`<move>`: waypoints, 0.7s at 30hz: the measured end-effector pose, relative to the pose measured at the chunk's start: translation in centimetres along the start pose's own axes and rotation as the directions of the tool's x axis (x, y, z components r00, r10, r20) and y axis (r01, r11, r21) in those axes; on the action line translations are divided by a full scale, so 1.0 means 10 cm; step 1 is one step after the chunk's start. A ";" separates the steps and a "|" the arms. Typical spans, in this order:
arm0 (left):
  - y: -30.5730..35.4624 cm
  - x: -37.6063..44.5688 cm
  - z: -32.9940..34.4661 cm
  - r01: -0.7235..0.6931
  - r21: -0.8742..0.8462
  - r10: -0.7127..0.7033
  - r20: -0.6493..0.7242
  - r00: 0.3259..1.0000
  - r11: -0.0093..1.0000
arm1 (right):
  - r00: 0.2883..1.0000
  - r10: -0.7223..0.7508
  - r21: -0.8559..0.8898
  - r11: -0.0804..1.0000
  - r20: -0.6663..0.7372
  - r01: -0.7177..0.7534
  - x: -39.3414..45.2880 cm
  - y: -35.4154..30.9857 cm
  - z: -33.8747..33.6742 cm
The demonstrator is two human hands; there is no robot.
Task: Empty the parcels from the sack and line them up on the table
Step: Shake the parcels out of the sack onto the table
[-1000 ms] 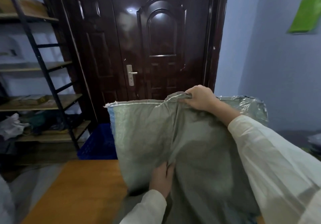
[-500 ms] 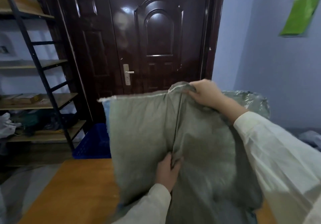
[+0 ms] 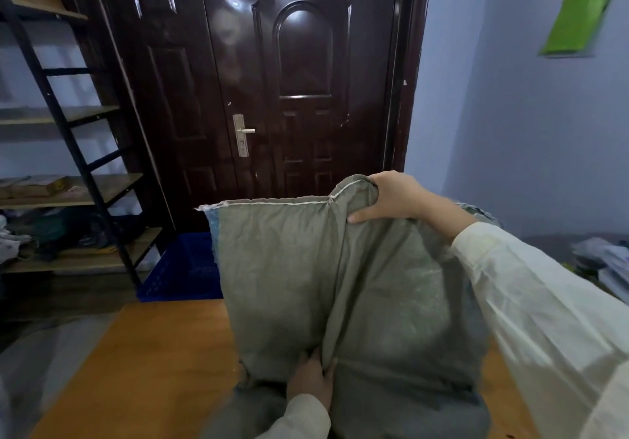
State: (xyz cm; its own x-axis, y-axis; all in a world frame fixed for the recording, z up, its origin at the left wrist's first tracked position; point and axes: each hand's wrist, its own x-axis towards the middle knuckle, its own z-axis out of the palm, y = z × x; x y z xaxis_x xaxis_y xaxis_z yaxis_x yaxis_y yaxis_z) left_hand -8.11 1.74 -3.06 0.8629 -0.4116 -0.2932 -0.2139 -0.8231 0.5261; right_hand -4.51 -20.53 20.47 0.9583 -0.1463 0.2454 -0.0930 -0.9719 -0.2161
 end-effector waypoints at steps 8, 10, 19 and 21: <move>0.03 0.01 0.00 -0.068 0.114 0.083 -0.137 0.987 0.991 | 0.982 -0.101 0.011 0.994 -0.157 0.104 -0.02 -0.03 0.03; 0.03 0.04 -0.03 -0.098 0.115 0.115 -0.148 0.982 0.988 | 0.977 -0.105 -0.003 0.994 -0.186 0.106 -0.01 -0.01 0.04; 0.31 0.11 -0.48 -0.362 -0.154 0.304 -0.306 0.902 0.919 | 0.892 -0.155 0.060 0.978 -0.425 0.198 0.23 -0.03 -0.39; 0.34 0.12 -0.49 -0.384 -0.206 0.302 -0.340 0.891 0.900 | 0.884 -0.159 0.072 0.975 -0.440 0.212 0.27 -0.05 -0.46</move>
State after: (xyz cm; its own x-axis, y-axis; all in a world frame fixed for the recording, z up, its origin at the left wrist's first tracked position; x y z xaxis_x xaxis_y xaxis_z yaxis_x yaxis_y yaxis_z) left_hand -5.56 0.35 2.28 0.8599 -0.4815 0.1693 -0.4291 -0.5022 0.7508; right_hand -3.17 -21.32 25.58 0.7426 -0.0555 0.6674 0.1320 -0.9649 -0.2271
